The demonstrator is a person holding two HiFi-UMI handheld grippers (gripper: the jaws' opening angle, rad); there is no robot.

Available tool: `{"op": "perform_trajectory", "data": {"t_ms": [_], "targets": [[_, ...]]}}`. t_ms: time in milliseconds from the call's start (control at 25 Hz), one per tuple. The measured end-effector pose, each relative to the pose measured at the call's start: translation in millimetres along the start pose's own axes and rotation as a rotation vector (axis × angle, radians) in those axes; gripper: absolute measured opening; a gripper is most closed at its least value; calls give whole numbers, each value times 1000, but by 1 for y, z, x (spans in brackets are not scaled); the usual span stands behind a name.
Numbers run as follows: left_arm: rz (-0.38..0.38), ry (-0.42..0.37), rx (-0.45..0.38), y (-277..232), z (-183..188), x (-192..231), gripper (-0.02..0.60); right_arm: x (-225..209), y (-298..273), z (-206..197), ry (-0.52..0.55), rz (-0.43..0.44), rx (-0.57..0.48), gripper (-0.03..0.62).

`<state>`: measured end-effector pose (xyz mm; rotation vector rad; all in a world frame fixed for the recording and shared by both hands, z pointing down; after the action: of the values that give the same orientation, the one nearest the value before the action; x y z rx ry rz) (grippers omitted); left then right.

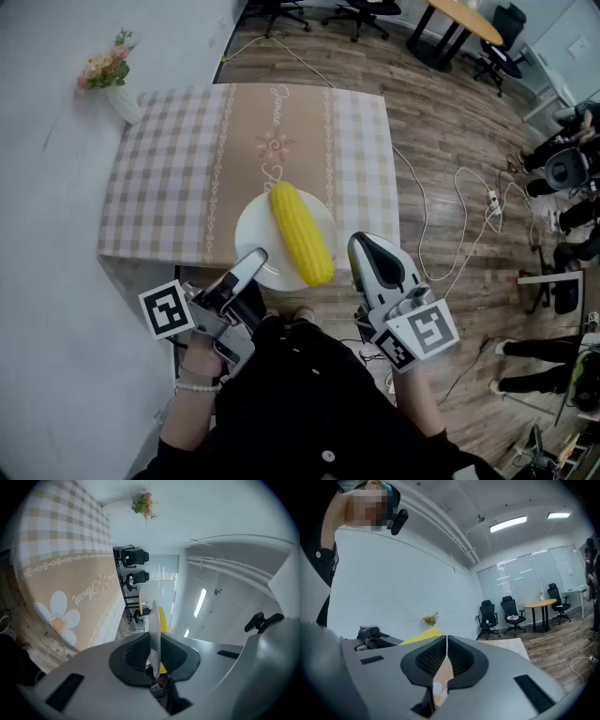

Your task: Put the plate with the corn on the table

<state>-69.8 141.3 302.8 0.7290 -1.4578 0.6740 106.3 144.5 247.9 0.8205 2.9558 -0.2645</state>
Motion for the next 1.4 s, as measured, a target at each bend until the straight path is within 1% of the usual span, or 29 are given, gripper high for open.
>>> {"op": "perform_trajectory", "data": {"t_ms": [200,400,480,680,760,840,920,1120,1400], "targets": [[2,-13,7,2,1,2,41,0,-1,-2,-7,1,5,44],[6,-7,14,3,2,4,41,5,-4,-2,-20,18,10,44],[6,-6,18,4,2,5,41,6,-5,-5,-77,35,20,45],[-12,-5,38,6,1,5,41,6,-12,-24,-317,78,65,52],[-22,-2,44,8,1,4,41,9,-16,-28,-398,111,74,127],[-33,-2,51,8,2,2,41,12,-19,-30,-477,133,66,126],[-45,-4,62,9,2,0,41,13,-20,-32,-534,142,60,126],[-54,-18,90,14,6,-1,41,23,-24,-40,-575,161,65,117],[-34,-17,107,22,15,3,41,33,-30,-45,-611,141,38,109]]}}
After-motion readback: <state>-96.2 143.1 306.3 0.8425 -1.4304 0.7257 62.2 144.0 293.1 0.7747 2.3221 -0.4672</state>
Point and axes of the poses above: the fingertips, and each gripper's own axes: y backward along the fingers, x to its left, z out of its top, the point moved 3 cm from there along y, backward along the fingers, and after that the axes turned 3 degrees about y, right-handed, at the moved point
